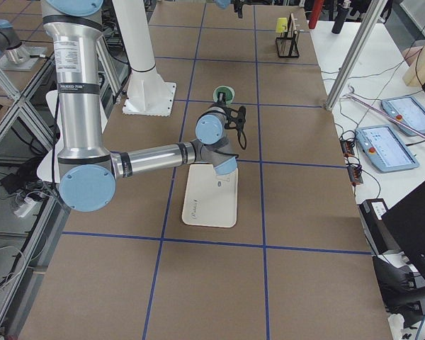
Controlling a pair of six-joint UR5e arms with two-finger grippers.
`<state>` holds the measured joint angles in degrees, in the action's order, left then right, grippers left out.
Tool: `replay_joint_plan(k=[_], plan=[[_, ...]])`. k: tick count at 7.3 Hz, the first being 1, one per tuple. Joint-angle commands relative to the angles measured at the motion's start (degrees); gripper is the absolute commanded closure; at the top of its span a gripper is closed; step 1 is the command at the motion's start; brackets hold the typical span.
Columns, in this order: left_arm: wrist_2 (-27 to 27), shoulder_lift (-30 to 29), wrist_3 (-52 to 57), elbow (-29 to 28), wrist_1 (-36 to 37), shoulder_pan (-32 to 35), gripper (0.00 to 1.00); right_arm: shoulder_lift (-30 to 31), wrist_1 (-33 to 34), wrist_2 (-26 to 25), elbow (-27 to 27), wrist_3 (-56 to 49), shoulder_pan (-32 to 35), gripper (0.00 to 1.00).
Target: Left arm grabs green cup and hands to right arm on tray
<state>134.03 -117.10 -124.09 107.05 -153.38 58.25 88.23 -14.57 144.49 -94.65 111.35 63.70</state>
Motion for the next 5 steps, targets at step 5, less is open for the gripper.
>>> replay_joint_plan(k=[5], plan=[[3.52,6.08,28.45,0.35,20.66,7.3,0.0,6.6,26.23,3.03,1.75,-11.39,11.88,1.0]])
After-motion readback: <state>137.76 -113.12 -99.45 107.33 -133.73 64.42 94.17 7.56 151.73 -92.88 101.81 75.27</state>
